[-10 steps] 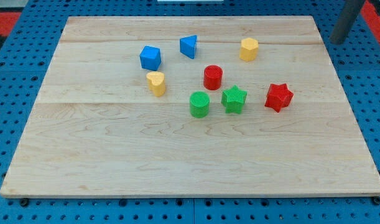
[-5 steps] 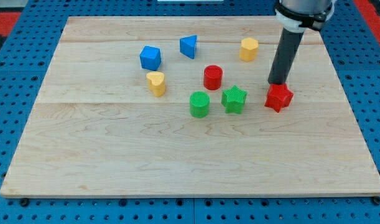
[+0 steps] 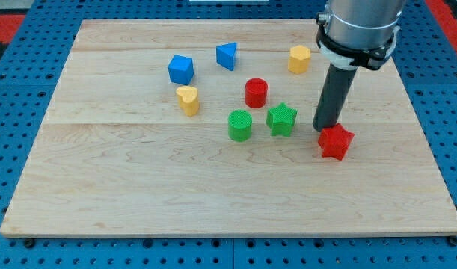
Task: Move the red star towards bottom right
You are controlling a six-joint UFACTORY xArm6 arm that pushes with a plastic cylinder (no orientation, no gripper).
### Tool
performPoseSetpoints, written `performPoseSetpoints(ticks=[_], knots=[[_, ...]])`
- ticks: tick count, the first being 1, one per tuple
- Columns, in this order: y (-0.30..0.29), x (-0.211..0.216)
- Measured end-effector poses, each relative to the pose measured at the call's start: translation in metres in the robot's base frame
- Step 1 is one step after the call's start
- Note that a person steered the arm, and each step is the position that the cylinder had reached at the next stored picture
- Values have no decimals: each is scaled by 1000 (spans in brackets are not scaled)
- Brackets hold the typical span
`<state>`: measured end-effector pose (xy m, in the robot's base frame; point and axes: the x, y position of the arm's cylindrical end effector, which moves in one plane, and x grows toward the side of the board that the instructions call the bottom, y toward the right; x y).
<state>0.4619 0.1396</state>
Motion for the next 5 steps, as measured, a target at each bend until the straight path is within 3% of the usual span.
performPoseSetpoints(ticks=[5], knots=[[0, 66]])
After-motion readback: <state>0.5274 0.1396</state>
